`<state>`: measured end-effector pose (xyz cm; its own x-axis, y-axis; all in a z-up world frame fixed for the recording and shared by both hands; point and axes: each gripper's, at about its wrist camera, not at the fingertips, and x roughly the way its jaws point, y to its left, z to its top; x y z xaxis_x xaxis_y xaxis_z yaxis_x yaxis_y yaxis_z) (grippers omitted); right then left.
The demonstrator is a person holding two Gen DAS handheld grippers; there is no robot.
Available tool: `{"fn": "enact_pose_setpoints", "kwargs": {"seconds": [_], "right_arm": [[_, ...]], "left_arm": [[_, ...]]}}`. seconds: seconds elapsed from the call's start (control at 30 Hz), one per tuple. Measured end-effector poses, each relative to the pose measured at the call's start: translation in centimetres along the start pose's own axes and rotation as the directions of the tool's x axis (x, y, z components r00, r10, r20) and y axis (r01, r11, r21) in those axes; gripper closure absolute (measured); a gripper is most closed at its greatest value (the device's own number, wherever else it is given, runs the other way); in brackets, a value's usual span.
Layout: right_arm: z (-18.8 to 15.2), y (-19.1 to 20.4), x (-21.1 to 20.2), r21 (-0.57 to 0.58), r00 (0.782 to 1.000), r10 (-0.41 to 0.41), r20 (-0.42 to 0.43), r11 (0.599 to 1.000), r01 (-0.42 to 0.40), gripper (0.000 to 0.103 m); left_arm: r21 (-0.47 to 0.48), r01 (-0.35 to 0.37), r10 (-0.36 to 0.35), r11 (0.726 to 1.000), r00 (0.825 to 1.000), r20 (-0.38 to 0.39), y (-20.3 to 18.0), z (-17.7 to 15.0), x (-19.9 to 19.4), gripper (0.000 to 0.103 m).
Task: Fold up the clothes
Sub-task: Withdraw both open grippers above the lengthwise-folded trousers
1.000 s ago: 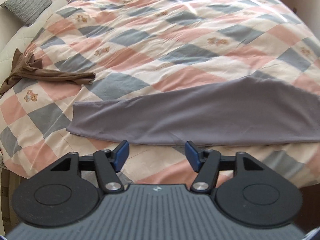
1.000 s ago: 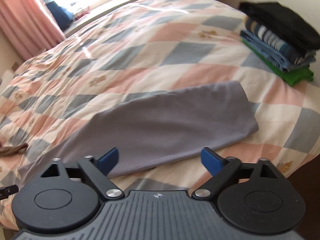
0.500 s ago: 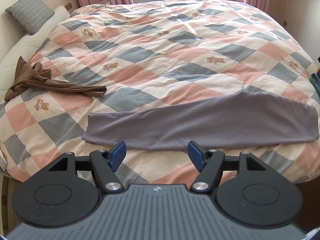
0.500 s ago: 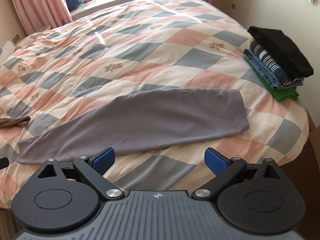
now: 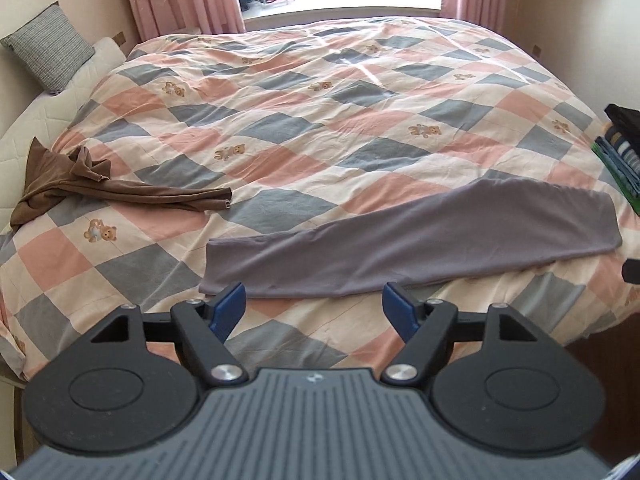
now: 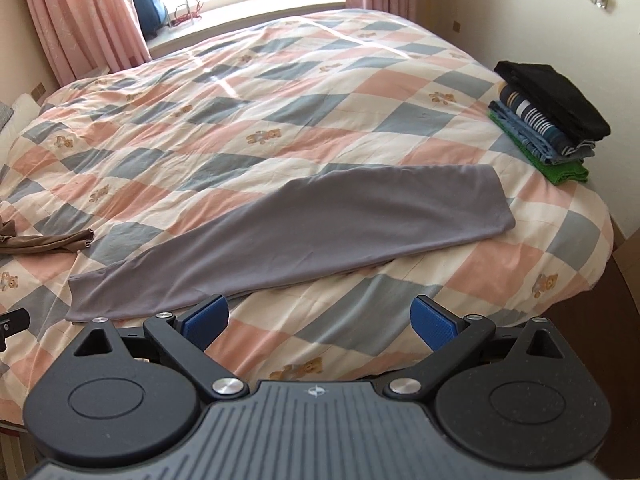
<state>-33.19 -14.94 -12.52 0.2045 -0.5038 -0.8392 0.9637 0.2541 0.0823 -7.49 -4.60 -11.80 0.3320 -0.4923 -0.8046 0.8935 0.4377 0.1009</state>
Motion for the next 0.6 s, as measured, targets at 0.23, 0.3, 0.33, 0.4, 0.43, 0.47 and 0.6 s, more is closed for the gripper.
{"fn": "enact_pose_setpoints", "kwargs": {"seconds": [0.23, 0.3, 0.33, 0.4, 0.43, 0.47, 0.6], "right_arm": [[-2.3, 2.2, -1.7, 0.017, 1.000, -0.021, 0.014, 1.000, 0.020, 0.003], [-2.7, 2.8, -2.0, 0.015, 1.000, -0.025, 0.009, 1.000, 0.025, 0.003], [-2.9, 3.0, -2.1, 0.012, 1.000, -0.027, 0.005, 1.000, 0.027, 0.003], [-3.2, 3.5, -2.3, 0.005, 1.000, -0.030, -0.003, 1.000, 0.030, 0.003], [-3.3, 3.6, -2.3, 0.000, 1.000, -0.031, -0.007, 1.000, 0.031, 0.003], [-3.3, 3.8, -2.3, -0.004, 0.999, -0.031, -0.011, 0.999, 0.031, 0.003], [-3.0, 4.1, -2.1, -0.022, 0.999, -0.033, -0.031, 0.999, 0.033, 0.003]], "left_arm": [[0.044, 0.033, -0.034, 0.998, 0.999, 0.011, 2.1, -1.5, -1.1, 0.027], [0.051, 0.042, -0.042, 0.998, 0.999, 0.011, 2.6, -1.9, -1.3, 0.025], [0.051, 0.044, -0.044, 0.998, 0.999, 0.007, 2.7, -2.0, -1.4, 0.025], [0.050, 0.047, -0.047, 0.998, 0.999, 0.000, 3.0, -2.2, -1.4, 0.025], [0.050, 0.049, -0.049, 0.998, 0.999, -0.003, 3.1, -2.3, -1.5, 0.025], [0.050, 0.050, -0.049, 0.998, 0.999, -0.007, 3.2, -2.4, -1.5, 0.025], [0.049, 0.041, -0.040, 0.998, 0.999, -0.024, 3.2, -2.4, -1.4, 0.024]]}}
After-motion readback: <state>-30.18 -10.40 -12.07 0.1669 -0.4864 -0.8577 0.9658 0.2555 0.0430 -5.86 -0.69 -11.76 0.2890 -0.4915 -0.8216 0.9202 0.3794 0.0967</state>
